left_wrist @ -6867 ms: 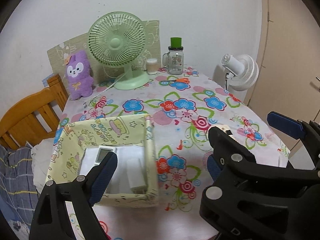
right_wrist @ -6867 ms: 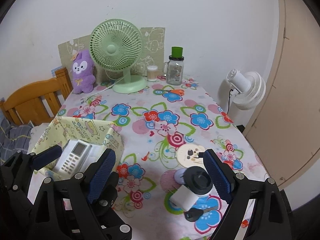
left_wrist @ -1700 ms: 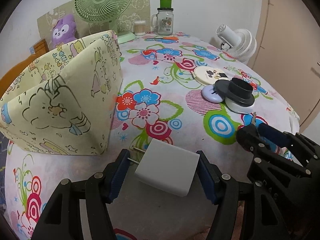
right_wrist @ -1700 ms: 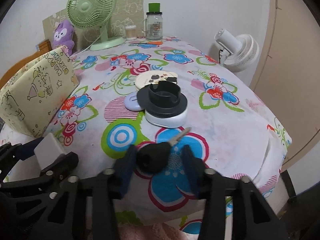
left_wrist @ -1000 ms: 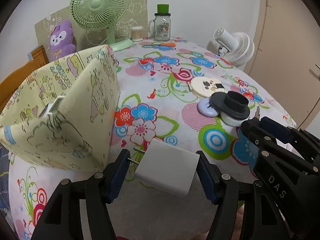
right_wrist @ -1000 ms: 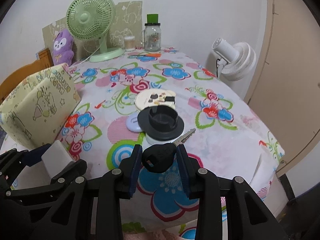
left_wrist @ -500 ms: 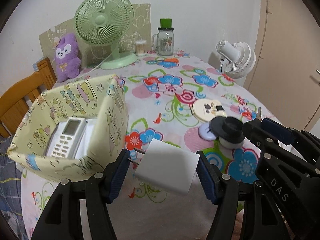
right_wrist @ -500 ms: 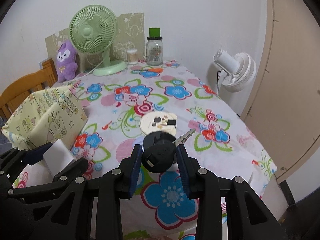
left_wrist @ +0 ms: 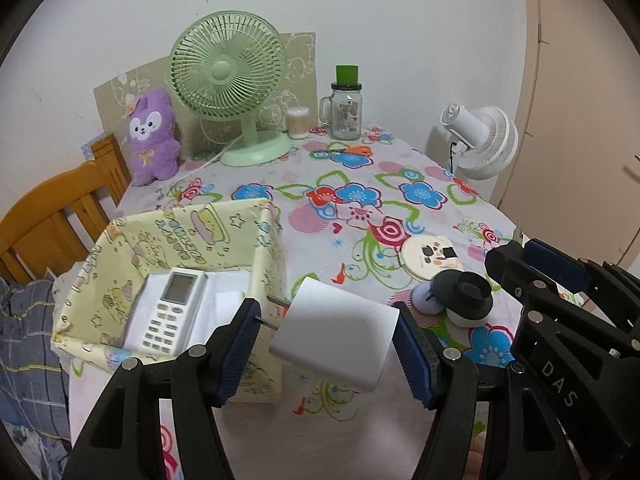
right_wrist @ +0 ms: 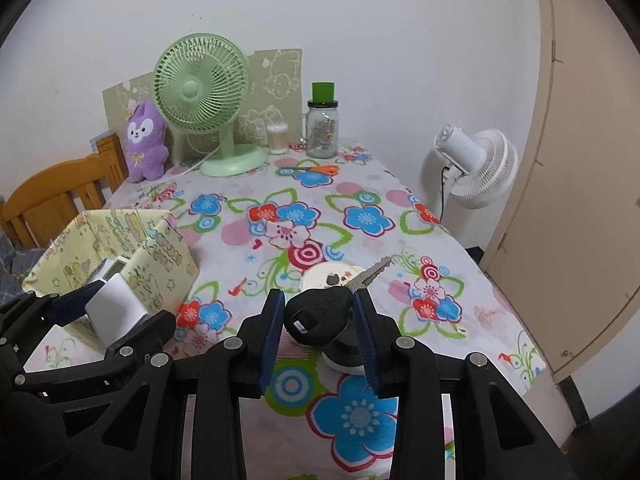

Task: Organize rigid objects
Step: 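Carry the white block and black key toward the yellow fabric box with both grippers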

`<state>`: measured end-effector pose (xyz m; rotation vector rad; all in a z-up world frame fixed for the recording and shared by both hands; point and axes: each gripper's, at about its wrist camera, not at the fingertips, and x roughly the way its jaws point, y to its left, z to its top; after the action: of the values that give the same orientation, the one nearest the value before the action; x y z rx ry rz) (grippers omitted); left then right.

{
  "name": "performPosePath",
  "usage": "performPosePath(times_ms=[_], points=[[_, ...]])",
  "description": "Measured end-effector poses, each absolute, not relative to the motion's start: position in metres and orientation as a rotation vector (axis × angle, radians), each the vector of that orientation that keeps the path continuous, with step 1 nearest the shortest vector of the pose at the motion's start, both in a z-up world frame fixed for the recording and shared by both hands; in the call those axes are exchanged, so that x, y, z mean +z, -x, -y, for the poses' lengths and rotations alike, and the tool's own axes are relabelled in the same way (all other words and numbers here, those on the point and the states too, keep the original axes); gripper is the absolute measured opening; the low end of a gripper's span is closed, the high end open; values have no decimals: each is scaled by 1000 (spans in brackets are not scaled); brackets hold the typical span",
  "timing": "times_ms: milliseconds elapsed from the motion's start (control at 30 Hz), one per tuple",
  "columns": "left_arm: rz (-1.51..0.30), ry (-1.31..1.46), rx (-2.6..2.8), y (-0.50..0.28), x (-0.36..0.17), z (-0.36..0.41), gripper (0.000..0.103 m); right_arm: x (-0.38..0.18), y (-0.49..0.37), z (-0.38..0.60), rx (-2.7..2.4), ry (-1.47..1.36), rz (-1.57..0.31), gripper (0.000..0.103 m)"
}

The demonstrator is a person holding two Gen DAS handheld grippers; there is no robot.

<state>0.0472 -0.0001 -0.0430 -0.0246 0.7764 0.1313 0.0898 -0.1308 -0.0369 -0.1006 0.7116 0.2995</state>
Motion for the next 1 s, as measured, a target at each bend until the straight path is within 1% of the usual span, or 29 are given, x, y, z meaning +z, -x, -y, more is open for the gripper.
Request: performPosePath(times_ms=[467,1000], points=[[-757,9,151,-47,-29,-24,68,-17,-91,99,348,90,-689,38],[-763,15,157,-56,-26,-66,68,-12,-101,53,368,105,-689,38]])
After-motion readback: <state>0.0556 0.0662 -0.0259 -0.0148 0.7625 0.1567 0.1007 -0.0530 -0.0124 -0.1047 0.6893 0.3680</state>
